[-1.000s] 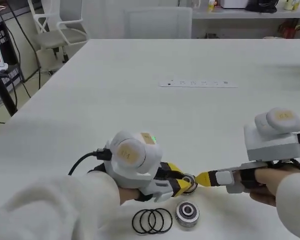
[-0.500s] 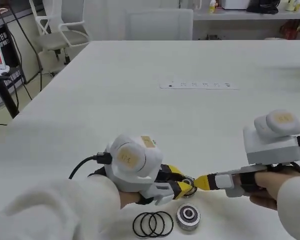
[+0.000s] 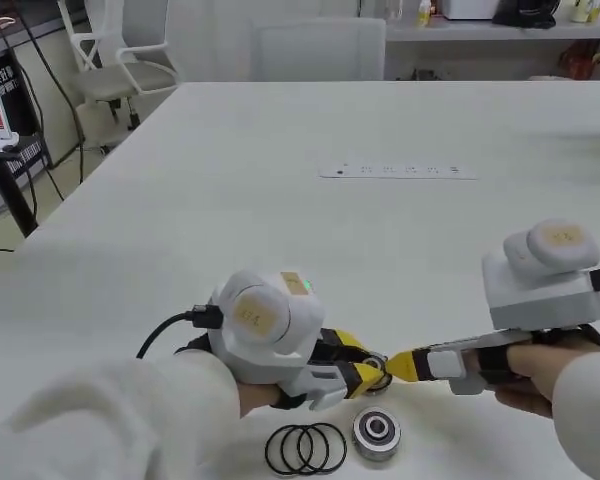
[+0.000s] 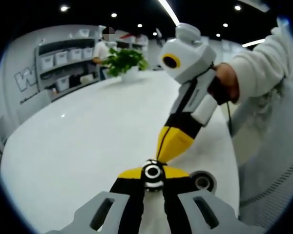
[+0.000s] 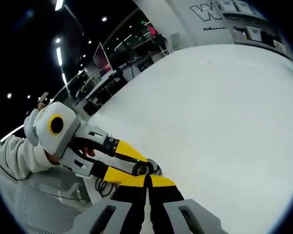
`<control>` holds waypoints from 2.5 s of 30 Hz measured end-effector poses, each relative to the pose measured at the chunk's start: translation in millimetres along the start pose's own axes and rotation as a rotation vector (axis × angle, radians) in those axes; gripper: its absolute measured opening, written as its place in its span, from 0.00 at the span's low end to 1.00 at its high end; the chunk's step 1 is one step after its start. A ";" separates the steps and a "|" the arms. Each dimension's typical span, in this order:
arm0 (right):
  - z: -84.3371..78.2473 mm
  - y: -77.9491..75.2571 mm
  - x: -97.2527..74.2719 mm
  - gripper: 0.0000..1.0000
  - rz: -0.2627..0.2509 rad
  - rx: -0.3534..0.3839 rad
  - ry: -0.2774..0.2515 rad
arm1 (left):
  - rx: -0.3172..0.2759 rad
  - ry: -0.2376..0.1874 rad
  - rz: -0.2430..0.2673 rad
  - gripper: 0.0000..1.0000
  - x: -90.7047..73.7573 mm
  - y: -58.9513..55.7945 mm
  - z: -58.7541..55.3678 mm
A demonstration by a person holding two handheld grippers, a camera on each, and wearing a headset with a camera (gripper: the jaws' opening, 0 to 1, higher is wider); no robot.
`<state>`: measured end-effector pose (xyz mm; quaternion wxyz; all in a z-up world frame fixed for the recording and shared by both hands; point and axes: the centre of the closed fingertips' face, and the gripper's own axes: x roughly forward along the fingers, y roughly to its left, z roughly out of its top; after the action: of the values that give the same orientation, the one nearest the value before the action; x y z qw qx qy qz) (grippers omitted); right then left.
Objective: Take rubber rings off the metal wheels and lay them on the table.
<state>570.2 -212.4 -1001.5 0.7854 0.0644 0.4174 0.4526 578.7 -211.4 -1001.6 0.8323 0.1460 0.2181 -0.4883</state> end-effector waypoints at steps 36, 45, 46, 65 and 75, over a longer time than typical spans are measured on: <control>5.4 7.5 0.3 0.00 0.040 0.000 -0.019 | 0.002 -0.003 -0.002 0.14 0.0 -0.1 0.2; 6.1 9.4 -0.2 0.00 0.056 0.012 -0.022 | 0.002 -0.004 -0.003 0.14 -0.3 0.4 0.1; 7.0 11.1 -0.2 0.00 0.063 0.016 -0.027 | 0.002 -0.003 -0.002 0.14 -0.5 0.9 -0.1; 9.9 13.7 -1.1 0.00 0.061 0.044 -0.048 | -0.038 0.004 0.012 0.14 -0.1 2.6 0.9; 12.7 11.4 -3.5 0.00 0.050 0.058 -0.062 | -0.010 0.056 -0.001 0.15 -2.8 1.3 2.6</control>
<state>571.0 -204.9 -985.8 0.7842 0.1116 0.4039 0.4576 579.2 -209.8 -997.9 0.8264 0.1555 0.2437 -0.4833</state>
